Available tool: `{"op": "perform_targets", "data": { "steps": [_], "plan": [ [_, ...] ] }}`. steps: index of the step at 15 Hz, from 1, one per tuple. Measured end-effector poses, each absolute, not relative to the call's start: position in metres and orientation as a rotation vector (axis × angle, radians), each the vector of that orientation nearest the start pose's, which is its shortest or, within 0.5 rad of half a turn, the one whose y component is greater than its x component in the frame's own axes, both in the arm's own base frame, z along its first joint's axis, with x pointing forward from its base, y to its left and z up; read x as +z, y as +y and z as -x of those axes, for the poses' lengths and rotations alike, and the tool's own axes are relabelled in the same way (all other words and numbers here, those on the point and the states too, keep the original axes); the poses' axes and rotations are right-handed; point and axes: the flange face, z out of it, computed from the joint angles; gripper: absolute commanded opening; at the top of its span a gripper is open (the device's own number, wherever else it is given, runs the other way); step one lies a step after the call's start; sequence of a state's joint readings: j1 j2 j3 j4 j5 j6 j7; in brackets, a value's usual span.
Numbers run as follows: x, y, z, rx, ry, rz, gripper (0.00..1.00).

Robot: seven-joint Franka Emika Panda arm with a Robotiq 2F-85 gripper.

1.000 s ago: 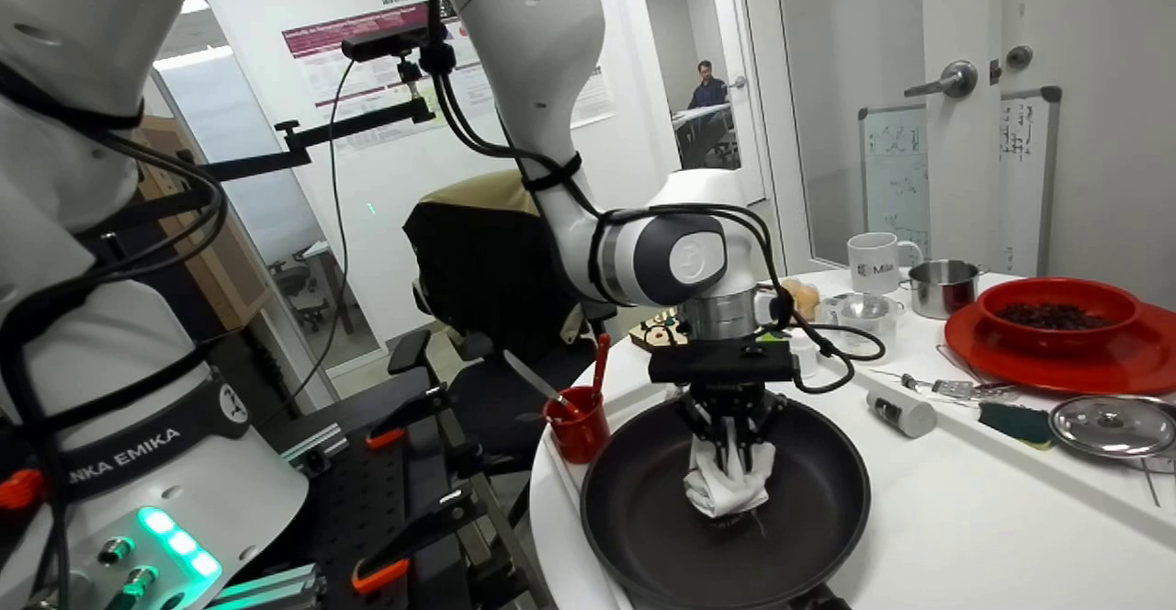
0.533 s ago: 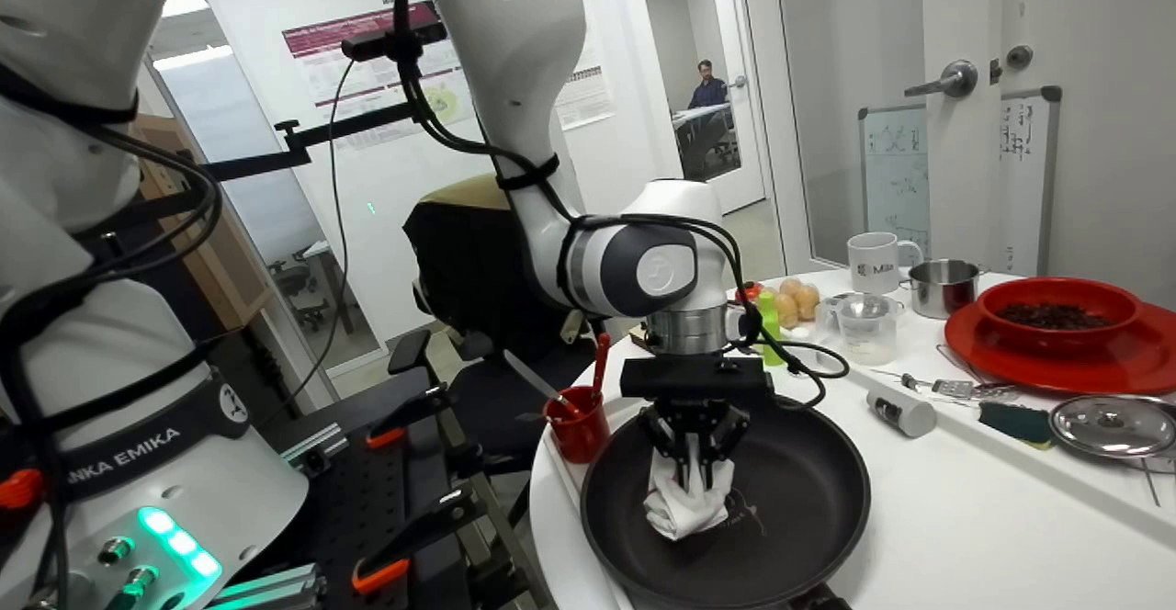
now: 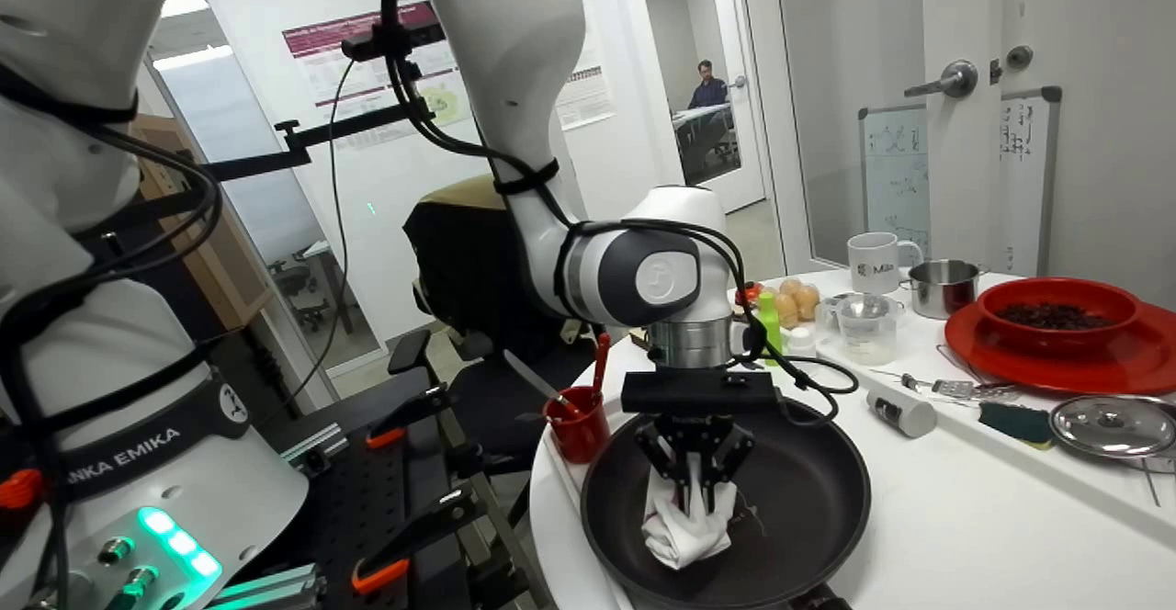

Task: Wipe the pan with the white towel

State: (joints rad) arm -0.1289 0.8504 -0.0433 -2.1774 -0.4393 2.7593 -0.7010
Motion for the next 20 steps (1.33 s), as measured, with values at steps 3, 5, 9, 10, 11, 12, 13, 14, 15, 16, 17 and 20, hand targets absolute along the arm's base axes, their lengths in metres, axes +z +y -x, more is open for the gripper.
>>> {"op": "perform_targets", "data": {
  "steps": [3,5,9,10,11,12,13,14,15,16,17,20],
  "plan": [
    [-0.020,-0.092,-0.466,0.502,-1.418,2.807,0.09],
    [-0.020,-0.109,-0.473,0.503,-1.374,2.855,0.09],
    [-0.019,-0.134,-0.494,0.478,-1.261,2.956,0.09],
    [-0.019,-0.138,-0.500,0.465,-1.232,2.978,0.09],
    [-0.018,-0.140,-0.505,0.452,-1.206,2.998,0.09],
    [-0.018,-0.142,-0.509,0.440,-1.186,3.014,0.09],
    [-0.018,-0.142,-0.512,0.433,-1.174,3.025,0.09],
    [-0.018,-0.141,-0.513,0.430,-1.169,3.029,0.09],
    [-0.018,-0.140,-0.512,0.433,-1.177,3.026,0.09],
    [-0.019,-0.139,-0.512,0.437,-1.190,3.022,0.09],
    [-0.019,-0.138,-0.511,0.440,-1.209,3.016,0.09],
    [-0.020,-0.132,-0.503,0.453,-1.300,2.988,0.09]
  ]
}}
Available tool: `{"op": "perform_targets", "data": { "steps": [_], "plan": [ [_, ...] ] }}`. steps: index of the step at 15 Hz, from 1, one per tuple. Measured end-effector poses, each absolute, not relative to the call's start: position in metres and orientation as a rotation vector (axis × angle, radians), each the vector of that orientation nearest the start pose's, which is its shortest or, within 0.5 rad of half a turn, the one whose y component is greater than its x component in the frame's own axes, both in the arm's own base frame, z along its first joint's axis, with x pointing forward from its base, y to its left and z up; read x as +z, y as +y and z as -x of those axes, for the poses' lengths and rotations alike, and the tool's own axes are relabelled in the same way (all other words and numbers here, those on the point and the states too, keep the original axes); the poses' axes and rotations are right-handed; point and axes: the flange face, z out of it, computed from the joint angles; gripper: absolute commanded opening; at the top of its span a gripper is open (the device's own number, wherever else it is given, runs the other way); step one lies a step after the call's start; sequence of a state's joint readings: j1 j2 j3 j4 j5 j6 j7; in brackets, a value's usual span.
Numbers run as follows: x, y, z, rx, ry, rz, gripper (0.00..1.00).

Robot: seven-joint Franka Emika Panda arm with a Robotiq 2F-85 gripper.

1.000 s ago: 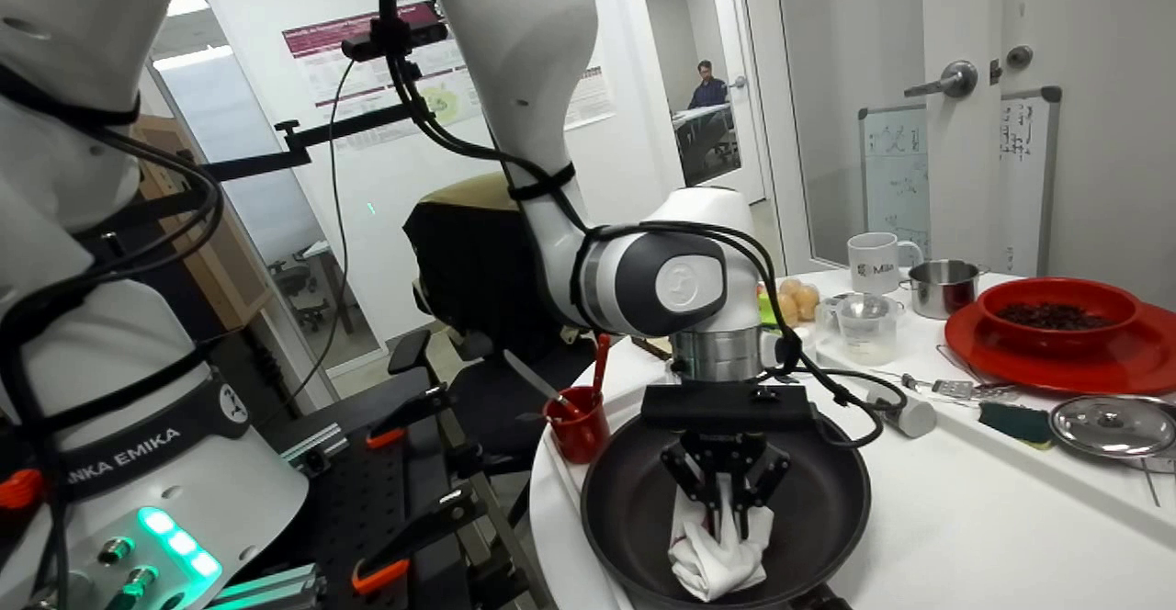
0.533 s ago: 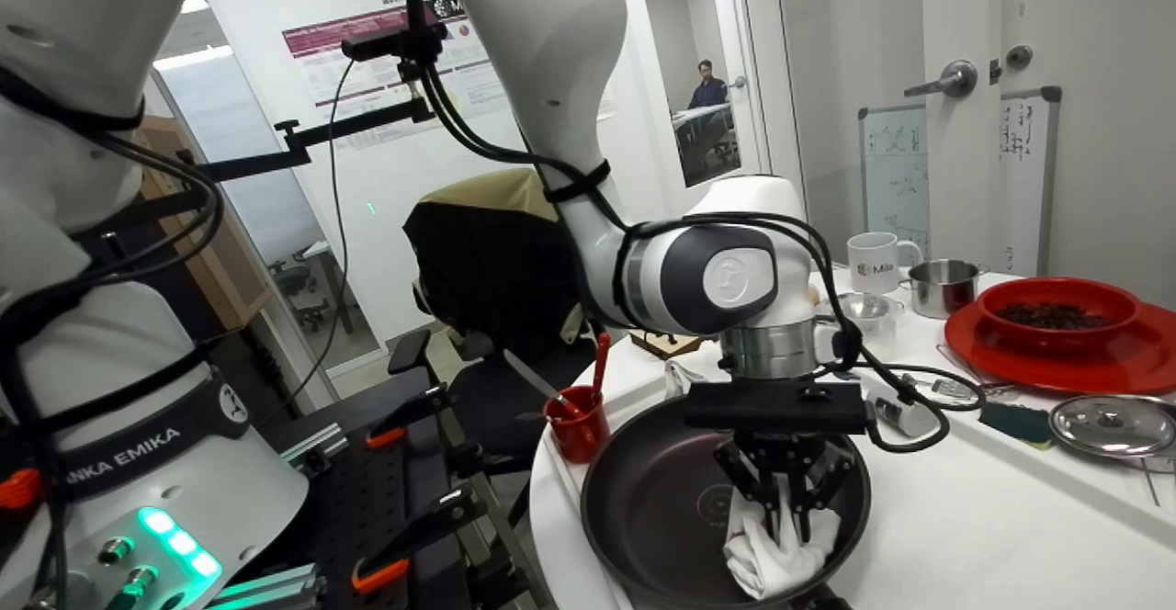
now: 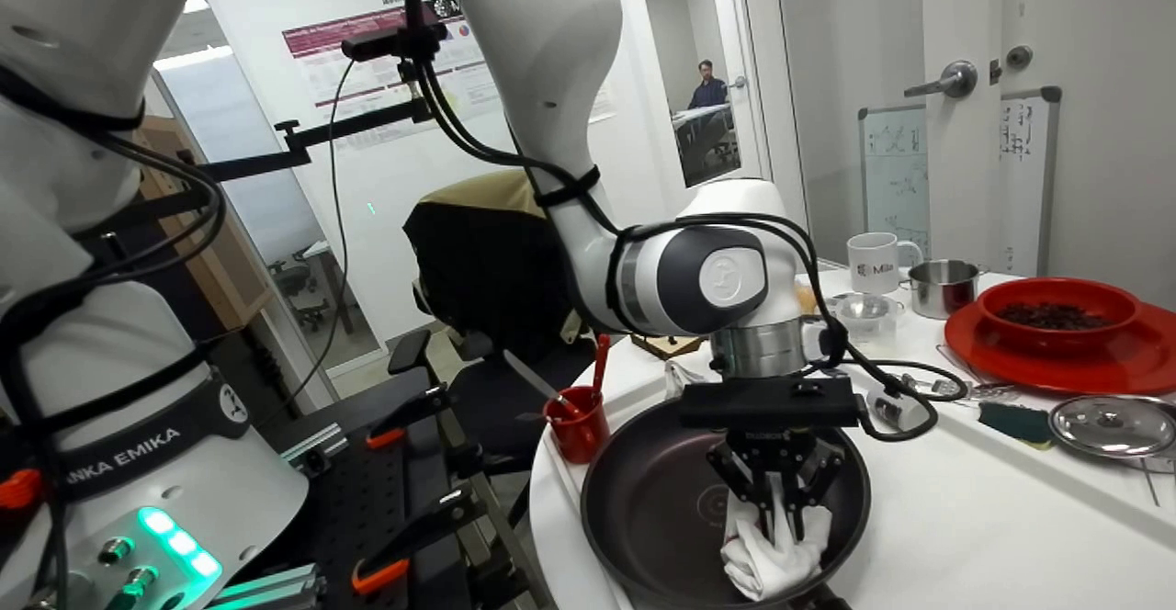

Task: Wipe the pan with the white towel

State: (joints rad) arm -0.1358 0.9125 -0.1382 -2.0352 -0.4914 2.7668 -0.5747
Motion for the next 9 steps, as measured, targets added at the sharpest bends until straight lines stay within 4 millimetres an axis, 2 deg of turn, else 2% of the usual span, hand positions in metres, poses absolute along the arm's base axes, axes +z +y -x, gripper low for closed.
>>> {"op": "perform_targets", "data": {
  "steps": [9],
  "plan": [
    [-0.025,-0.096,-0.457,0.583,-1.583,2.825,0.09]
  ]
}}
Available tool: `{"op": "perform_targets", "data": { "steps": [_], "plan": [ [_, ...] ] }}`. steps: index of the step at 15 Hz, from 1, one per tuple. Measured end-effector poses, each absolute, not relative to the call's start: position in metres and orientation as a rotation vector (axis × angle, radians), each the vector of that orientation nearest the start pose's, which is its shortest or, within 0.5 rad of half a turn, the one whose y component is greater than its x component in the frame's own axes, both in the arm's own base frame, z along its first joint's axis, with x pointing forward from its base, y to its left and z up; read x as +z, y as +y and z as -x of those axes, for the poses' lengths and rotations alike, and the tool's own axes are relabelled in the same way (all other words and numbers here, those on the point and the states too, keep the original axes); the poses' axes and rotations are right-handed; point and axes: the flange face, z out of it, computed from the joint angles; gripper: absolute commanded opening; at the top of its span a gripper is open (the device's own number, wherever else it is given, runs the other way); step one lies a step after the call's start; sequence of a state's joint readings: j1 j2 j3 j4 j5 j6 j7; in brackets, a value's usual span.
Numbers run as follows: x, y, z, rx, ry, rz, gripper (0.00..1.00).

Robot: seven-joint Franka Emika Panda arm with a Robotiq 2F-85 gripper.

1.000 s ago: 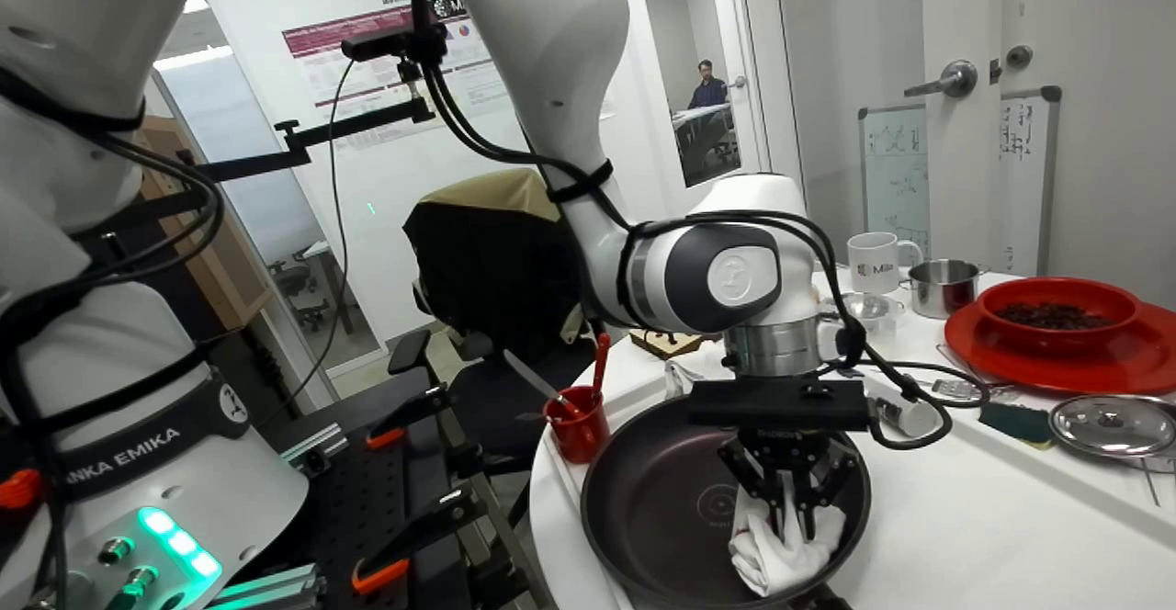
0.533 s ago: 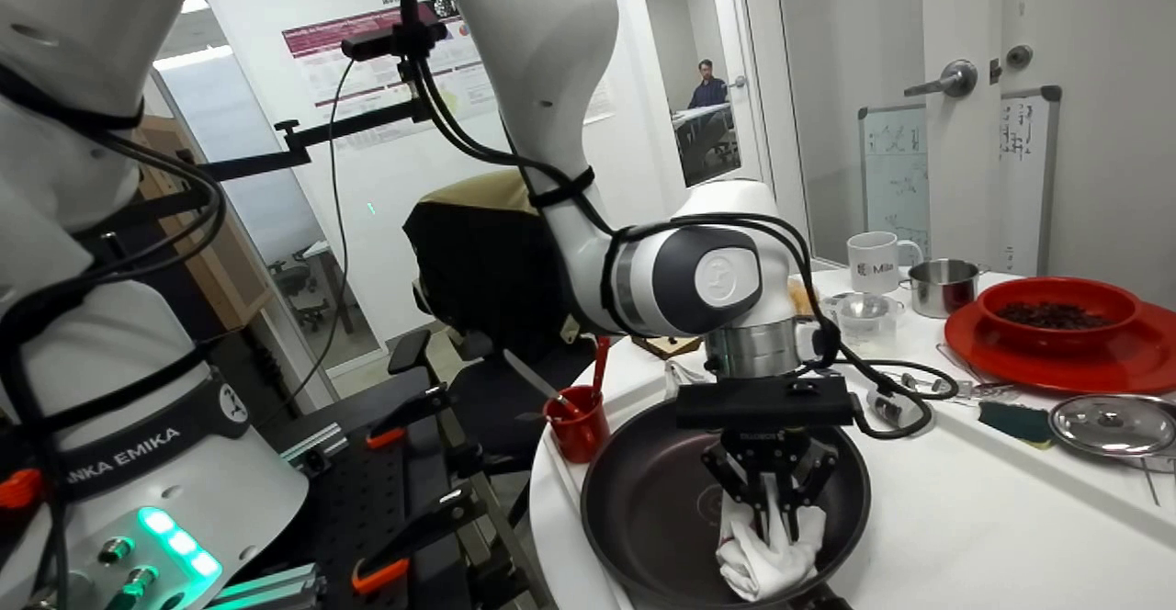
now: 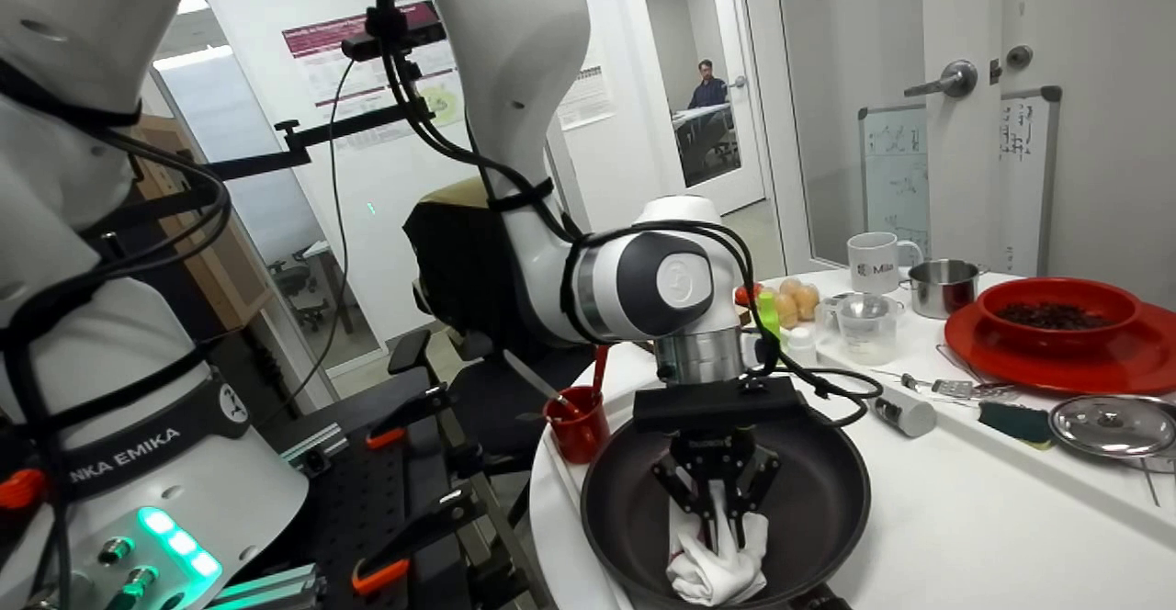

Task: Wipe the pan with the white towel

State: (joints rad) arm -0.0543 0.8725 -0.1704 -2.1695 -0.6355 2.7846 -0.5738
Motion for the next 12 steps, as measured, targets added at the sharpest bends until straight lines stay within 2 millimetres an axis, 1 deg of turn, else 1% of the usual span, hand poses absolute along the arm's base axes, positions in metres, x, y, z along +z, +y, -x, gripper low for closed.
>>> {"op": "perform_targets", "data": {
  "steps": [8,12],
  "plan": [
    [-0.030,-0.053,-0.436,0.632,-1.807,2.669,0.09],
    [-0.031,-0.032,-0.431,0.656,-1.859,2.634,0.09]
  ]
}}
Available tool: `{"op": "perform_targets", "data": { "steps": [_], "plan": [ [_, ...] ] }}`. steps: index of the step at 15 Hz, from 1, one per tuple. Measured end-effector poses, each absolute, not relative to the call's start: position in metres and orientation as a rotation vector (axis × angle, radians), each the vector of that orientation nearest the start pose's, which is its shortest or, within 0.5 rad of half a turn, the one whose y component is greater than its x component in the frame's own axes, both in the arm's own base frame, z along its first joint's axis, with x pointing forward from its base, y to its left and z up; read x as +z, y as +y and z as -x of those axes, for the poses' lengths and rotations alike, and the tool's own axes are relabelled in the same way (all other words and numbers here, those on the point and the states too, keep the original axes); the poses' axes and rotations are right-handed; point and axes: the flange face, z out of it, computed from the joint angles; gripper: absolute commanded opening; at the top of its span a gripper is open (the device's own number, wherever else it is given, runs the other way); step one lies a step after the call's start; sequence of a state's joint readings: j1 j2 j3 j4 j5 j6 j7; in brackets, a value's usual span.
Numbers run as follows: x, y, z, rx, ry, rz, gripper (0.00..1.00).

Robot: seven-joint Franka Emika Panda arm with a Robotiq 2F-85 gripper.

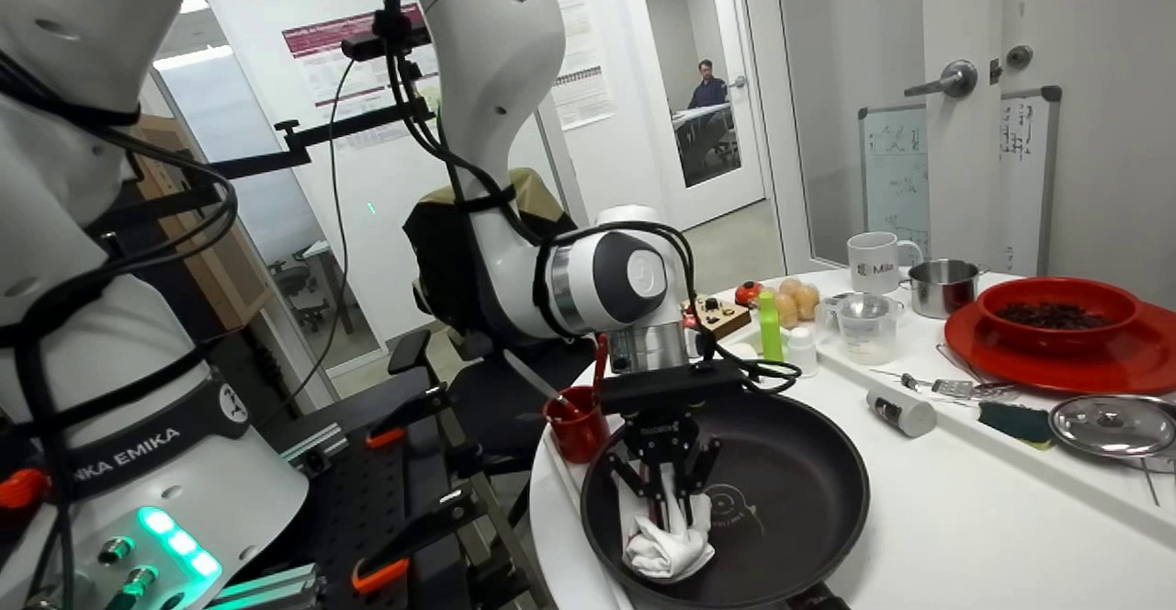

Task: Wipe the pan with the white towel

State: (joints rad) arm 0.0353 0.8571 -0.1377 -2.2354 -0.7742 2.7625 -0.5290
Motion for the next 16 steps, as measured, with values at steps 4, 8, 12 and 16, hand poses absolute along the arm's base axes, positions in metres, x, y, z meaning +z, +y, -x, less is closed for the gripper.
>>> {"op": "perform_targets", "data": {
  "steps": [4,8,12,16],
  "plan": [
    [-0.032,-0.013,-0.430,0.651,-1.876,2.628,0.09],
    [-0.030,0.002,-0.434,0.573,-1.848,2.665,0.09],
    [-0.025,0.017,-0.446,0.456,-1.797,2.716,0.09],
    [-0.017,0.031,-0.473,0.289,-1.740,2.764,0.09]
  ]
}}
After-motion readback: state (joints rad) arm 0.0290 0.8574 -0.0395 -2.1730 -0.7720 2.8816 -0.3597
